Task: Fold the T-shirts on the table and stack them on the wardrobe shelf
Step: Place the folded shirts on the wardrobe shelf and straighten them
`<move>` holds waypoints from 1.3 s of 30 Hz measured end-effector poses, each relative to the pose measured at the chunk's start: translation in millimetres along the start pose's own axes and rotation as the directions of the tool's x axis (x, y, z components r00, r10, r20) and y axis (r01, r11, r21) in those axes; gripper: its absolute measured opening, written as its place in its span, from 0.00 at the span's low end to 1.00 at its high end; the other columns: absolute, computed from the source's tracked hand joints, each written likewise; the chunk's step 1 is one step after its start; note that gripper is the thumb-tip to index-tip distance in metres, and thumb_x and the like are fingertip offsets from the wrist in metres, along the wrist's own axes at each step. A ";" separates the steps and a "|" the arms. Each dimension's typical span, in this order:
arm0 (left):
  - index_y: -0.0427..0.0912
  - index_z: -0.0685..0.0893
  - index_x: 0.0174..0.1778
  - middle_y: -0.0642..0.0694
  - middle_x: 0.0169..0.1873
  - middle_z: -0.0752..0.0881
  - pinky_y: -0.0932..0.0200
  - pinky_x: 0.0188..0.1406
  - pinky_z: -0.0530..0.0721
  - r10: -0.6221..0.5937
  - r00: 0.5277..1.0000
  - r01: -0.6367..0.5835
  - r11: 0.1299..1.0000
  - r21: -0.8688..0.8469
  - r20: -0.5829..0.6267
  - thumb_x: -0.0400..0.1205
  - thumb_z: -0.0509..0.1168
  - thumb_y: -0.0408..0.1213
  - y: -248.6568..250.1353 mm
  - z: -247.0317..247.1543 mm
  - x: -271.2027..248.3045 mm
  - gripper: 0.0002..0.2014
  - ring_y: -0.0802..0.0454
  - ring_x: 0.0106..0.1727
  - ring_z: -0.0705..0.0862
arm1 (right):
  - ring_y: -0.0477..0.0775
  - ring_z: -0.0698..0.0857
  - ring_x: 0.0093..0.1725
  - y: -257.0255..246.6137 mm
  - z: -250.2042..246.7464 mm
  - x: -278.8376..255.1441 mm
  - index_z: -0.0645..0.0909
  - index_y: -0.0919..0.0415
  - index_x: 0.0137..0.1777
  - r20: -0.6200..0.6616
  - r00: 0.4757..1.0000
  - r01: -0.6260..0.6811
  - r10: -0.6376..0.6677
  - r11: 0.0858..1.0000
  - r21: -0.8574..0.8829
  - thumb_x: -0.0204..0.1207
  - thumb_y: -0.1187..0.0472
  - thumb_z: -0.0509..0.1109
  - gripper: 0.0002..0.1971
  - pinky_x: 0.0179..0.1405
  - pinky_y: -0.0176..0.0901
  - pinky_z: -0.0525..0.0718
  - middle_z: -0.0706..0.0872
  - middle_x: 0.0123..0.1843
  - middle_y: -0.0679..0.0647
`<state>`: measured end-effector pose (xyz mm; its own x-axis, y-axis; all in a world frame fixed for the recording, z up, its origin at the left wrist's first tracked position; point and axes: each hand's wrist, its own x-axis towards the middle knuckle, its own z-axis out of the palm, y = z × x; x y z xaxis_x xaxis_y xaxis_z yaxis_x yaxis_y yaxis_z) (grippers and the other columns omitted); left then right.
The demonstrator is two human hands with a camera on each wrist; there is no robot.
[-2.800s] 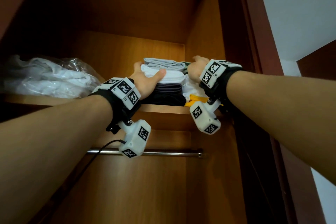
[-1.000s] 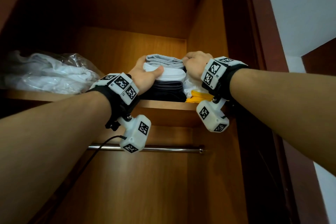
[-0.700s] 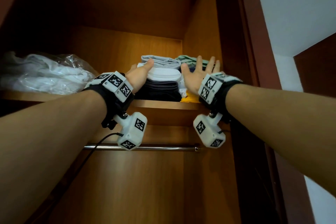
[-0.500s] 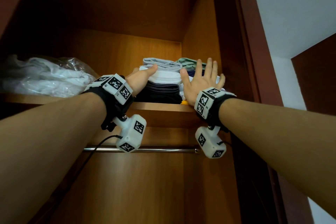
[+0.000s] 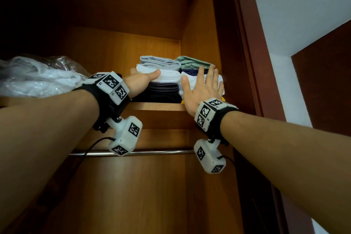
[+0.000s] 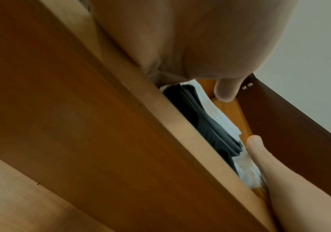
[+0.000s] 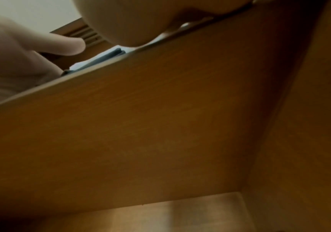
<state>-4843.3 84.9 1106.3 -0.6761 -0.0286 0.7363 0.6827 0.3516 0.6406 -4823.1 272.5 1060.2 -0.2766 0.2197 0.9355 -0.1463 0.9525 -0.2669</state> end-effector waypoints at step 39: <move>0.53 0.78 0.60 0.42 0.48 0.83 0.49 0.62 0.72 -0.039 0.998 0.048 0.981 -0.187 0.056 0.87 0.46 0.63 8.7 -7.4 0.9 0.23 0.47 0.45 0.79 | 0.62 0.30 0.83 -49.2 -11.1 26.3 0.37 0.42 0.85 0.119 0.991 0.076 -0.065 0.993 -0.086 0.76 0.25 0.37 0.41 0.79 0.69 0.32 0.32 0.86 0.52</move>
<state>-4836.0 81.1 1114.1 -0.7164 0.0101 0.6976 0.6889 0.1687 0.7049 -4812.7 233.8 1100.5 -0.3778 0.1302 0.9167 -0.0843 0.9811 -0.1741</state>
